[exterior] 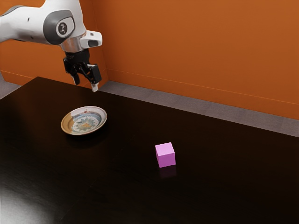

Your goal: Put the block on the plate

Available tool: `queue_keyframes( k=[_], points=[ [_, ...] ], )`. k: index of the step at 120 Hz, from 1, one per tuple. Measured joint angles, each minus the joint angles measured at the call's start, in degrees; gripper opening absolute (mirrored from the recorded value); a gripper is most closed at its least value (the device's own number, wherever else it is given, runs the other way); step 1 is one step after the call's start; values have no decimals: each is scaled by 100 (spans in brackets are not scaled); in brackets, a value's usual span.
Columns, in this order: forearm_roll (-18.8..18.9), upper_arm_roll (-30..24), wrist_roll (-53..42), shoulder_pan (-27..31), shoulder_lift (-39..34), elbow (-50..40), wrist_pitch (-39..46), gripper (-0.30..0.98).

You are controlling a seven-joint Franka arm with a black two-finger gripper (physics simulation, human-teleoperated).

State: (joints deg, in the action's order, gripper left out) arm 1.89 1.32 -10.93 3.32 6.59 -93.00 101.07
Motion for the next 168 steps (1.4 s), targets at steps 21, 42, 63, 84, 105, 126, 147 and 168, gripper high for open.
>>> queue_keyframes(
  k=[21,42,63,84,105,126,147,168],
  points=[
    [-8,0,-12,-4,13,9,0,69],
    [-101,-3,-16,-203,87,-123,-23,69],
    [-173,-134,-202,-839,715,124,-46,69],
    [235,-640,-597,-1214,974,158,33,69],
    [342,-864,-972,-1339,1688,326,690,69],
    [347,-879,-1177,-1600,2117,390,1190,69],
    [342,-843,-1281,-1535,2695,571,1691,69],
    [350,-831,-1361,-1465,3054,639,2151,69]
  ],
)
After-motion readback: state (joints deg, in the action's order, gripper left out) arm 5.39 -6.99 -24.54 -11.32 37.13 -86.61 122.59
